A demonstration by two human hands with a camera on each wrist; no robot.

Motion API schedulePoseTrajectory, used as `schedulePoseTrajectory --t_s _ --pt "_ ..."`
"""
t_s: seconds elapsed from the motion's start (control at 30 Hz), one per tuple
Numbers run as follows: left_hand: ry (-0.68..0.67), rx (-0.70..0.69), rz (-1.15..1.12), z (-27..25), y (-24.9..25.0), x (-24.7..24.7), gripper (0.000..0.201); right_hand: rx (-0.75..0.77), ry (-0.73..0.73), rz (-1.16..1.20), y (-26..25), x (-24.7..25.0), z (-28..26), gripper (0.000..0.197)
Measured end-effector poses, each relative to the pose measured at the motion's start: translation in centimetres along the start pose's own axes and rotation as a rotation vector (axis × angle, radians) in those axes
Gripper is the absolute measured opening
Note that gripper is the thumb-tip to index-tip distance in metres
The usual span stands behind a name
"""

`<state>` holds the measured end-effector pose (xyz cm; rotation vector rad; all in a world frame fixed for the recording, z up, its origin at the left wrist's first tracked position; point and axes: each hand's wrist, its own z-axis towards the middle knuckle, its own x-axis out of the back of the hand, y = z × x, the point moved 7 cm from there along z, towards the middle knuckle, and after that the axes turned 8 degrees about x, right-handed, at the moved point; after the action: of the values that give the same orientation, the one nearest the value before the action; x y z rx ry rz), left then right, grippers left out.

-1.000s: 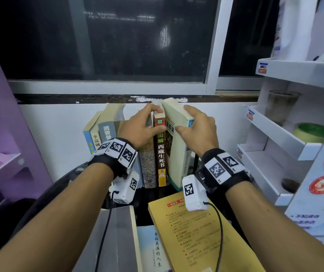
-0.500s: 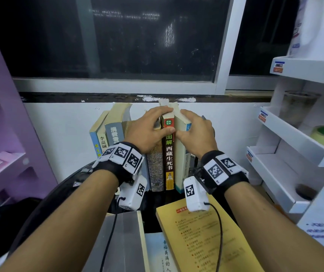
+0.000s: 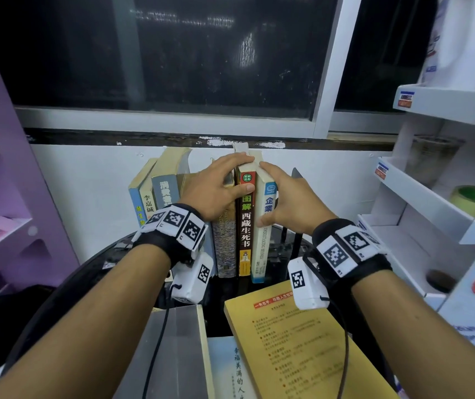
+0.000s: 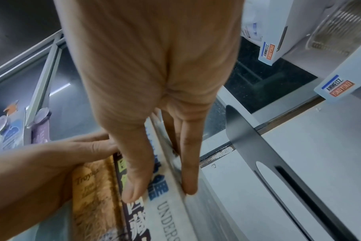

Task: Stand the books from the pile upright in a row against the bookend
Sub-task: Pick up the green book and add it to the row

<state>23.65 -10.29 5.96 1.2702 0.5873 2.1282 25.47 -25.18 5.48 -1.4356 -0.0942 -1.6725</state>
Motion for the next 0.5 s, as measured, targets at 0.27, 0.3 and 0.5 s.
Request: schedulePoseTrajectory --t_s 0.27,0.3,0.5 --pt "0.005 -0.007 -0.028 0.2 -0.4 0.1 0.050 0.007 0.052 0.008 -0.4 0.1 0.0 0.100" --pt "0.007 -0.011 -0.028 0.2 -0.4 0.1 0.050 0.009 0.054 0.012 -0.3 0.0 0.1 0.099" --pt "0.011 0.010 -0.036 0.3 -0.7 0.1 0.055 0.016 0.051 0.022 0.1 -0.1 0.8 0.099"
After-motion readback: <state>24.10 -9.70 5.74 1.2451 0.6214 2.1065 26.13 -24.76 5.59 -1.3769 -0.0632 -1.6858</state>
